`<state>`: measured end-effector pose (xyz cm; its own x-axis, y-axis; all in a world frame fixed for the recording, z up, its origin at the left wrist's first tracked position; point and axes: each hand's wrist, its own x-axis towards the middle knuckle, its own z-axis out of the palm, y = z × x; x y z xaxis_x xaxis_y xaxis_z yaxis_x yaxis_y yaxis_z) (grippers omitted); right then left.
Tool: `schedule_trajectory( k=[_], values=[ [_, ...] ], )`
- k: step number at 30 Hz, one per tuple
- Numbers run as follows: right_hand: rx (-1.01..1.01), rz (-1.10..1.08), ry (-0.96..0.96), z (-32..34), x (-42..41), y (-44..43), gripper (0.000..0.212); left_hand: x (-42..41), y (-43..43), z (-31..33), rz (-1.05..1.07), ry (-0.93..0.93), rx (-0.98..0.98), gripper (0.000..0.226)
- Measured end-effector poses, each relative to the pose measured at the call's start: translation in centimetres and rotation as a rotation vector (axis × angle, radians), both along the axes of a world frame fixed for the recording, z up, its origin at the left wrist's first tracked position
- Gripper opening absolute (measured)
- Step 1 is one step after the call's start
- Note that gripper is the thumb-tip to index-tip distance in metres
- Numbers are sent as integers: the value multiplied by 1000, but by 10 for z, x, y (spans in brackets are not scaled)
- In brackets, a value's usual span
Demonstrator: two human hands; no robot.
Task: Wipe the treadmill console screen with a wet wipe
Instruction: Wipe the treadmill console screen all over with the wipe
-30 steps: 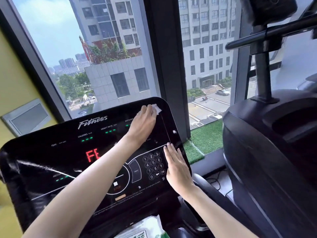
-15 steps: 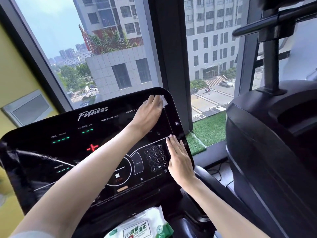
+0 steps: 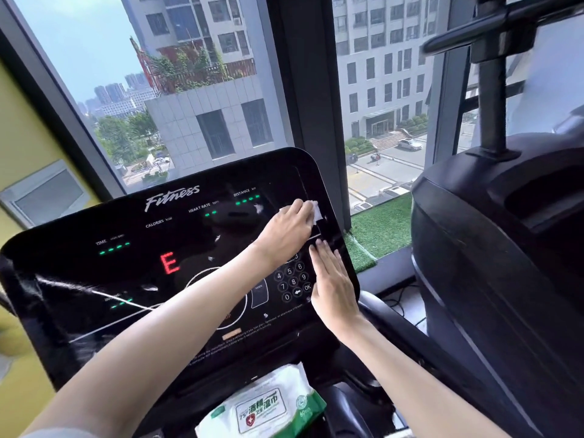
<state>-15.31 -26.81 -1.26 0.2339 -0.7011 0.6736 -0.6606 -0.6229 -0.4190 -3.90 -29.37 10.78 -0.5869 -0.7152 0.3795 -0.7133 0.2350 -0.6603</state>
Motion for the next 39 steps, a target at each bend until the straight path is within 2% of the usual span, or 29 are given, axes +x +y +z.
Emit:
schedule_trajectory(
  k=[6, 9, 11, 12, 14, 15, 17, 19, 21, 23, 27, 30, 32, 34, 36, 37, 38, 39],
  values=[
    [34, -45, 12, -3, -3, 8, 79, -2, 5, -11, -2, -113, 41, 40],
    [56, -52, -3, -2, -5, 12, 80, -7, 11, -18, 0, -144, 144, 36],
    [60, -34, -20, -2, -9, 13, 81, -12, 16, -18, 9, -90, 244, 32],
    [58, -25, -21, -1, -11, 14, 80, -12, 16, -16, -7, 10, 343, 31],
    [51, -42, -11, 0, -13, 15, 75, -8, 19, -6, -19, 343, 545, 38],
    [52, -57, -2, 0, -14, 15, 73, -5, 21, 0, -79, 514, 518, 41],
    [57, -67, 5, 1, -16, 14, 73, 7, 24, 13, -198, 767, 253, 39],
    [50, -63, 11, 3, -15, 12, 74, 23, 27, 32, -239, 857, -44, 41],
    [41, -49, 28, 6, -12, 10, 76, 37, 25, 51, -178, 862, -194, 52],
    [28, -18, 40, 9, -7, 11, 77, 46, 20, 56, -64, 806, -191, 59],
    [-15, 30, 53, 15, 0, 8, 75, 39, 19, 18, 77, 709, -3, 52],
    [-22, 32, 36, 16, 2, 2, 74, 30, 24, -4, -18, 489, 256, 55],
    [-17, 41, 37, 15, 3, 0, 73, 37, 26, 5, -56, 383, 297, 55],
    [-19, 43, 36, 14, 2, -1, 71, 48, 22, 18, -1, 479, 149, 53],
    [-27, 41, 45, 13, 2, -3, 65, 50, 20, 21, 98, 731, -41, 54],
    [-31, 42, 48, 12, 2, -3, 60, 46, 20, 17, 104, 787, -59, 54],
    [-38, 43, 47, 13, 1, -3, 55, 40, 22, 9, 89, 754, -8, 54],
    [-46, 42, 41, 15, 1, -3, 51, 34, 25, 0, 41, 643, 116, 55]
  ],
)
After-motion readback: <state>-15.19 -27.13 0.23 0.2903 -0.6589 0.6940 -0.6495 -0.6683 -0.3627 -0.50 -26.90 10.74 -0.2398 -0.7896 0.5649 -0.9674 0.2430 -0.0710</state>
